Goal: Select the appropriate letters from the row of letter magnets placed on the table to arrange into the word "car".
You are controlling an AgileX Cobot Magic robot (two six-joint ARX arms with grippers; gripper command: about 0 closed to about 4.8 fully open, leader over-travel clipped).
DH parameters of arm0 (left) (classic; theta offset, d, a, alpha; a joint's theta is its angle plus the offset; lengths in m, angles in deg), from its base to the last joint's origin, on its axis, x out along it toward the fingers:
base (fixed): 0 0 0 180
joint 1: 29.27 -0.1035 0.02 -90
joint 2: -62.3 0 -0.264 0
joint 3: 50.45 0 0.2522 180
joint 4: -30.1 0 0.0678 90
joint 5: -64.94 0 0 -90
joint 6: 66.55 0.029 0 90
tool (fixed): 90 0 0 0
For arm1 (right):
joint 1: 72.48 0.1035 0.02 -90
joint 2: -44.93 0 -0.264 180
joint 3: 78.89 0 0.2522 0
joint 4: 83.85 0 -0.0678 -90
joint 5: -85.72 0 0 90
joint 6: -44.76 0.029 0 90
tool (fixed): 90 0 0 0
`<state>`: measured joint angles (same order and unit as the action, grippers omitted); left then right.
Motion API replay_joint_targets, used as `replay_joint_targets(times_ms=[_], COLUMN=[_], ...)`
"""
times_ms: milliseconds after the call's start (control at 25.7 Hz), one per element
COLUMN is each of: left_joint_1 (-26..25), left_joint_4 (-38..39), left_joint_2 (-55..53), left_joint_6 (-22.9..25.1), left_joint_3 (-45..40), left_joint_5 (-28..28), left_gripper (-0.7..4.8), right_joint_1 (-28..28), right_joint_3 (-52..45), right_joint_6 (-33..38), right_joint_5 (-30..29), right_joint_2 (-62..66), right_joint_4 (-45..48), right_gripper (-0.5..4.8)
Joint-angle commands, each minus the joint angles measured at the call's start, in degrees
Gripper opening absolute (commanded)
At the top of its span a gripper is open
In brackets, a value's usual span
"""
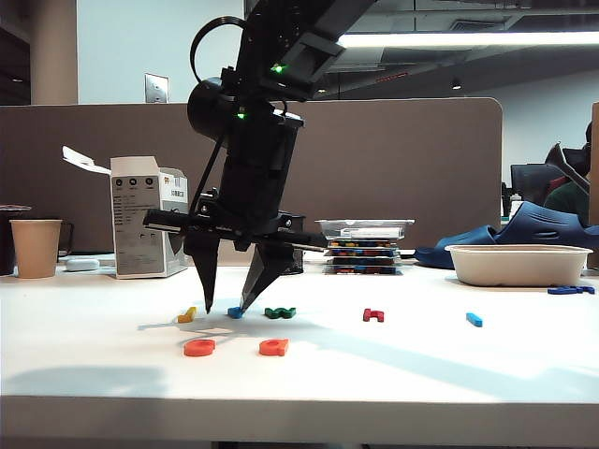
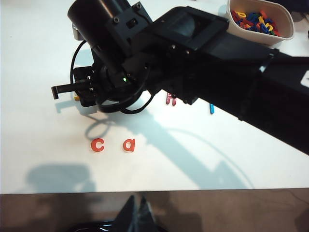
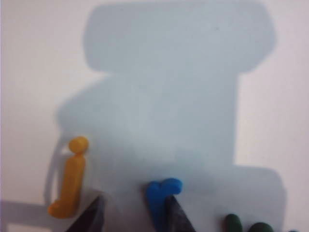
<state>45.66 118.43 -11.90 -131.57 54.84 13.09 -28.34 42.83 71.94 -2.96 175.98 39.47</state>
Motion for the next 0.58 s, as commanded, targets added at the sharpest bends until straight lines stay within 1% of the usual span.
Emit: replay_joint_targets(times_ms=[39, 78, 234, 311, 350, 389, 428, 467, 545, 584], left_joint_1=[0.0, 0.0, 0.0, 0.0, 0.0, 0.0, 0.0, 0.0, 0.0, 0.0], left_joint_4=[-0.1, -0.1, -0.1, -0.1, -0.1, -0.1, -0.1, -0.1, -0.1, -0.1], left_joint_2=[0.1, 0.1, 0.1, 0.1, 0.1, 0.1, 0.1, 0.1, 0.1, 0.1], left_joint_6=[0.1, 0.1, 0.1, 0.1, 0.1, 0.1, 0.1, 0.0, 0.0, 0.1], left_joint_3=[0.2, 0.2, 0.2, 0.2, 0.2, 0.2, 0.2, 0.2, 0.2, 0.2], left_joint_5=[0.4, 0.5, 0.5, 0.4, 0.5, 0.5, 0.5, 0.5, 0.4, 0.5], left_gripper=[-0.05, -0.05, -0.05, -0.05, -0.05, -0.05, -0.05, -0.05, -0.05, -0.05], right_joint_1=[0.1, 0.1, 0.1, 0.1, 0.1, 0.1, 0.1, 0.1, 0.1, 0.1], right_joint_3=[0.0, 0.0, 0.0, 0.0, 0.0, 0.0, 0.0, 0.0, 0.0, 0.0], right_joint_6=[0.2, 0.2, 0.2, 0.0, -0.2, -0.2, -0.2, -0.2, -0.2, -0.2], right_joint_5=[0.0, 0.0, 0.0, 0.1, 0.1, 0.2, 0.3, 0.3, 0.5, 0.5], right_joint_2=[0.4, 0.4, 0.4, 0.4, 0.4, 0.4, 0.4, 0.4, 0.4, 0.4], right_joint_4=[-1.9, -1.9, -1.9, -1.9, -1.9, -1.8, -1.8, -1.7, -1.6, -1.6], right_gripper=[1.65, 1.65, 1.14, 1.12, 0.98, 0.50, 0.34, 0.33, -0.08, -0.09])
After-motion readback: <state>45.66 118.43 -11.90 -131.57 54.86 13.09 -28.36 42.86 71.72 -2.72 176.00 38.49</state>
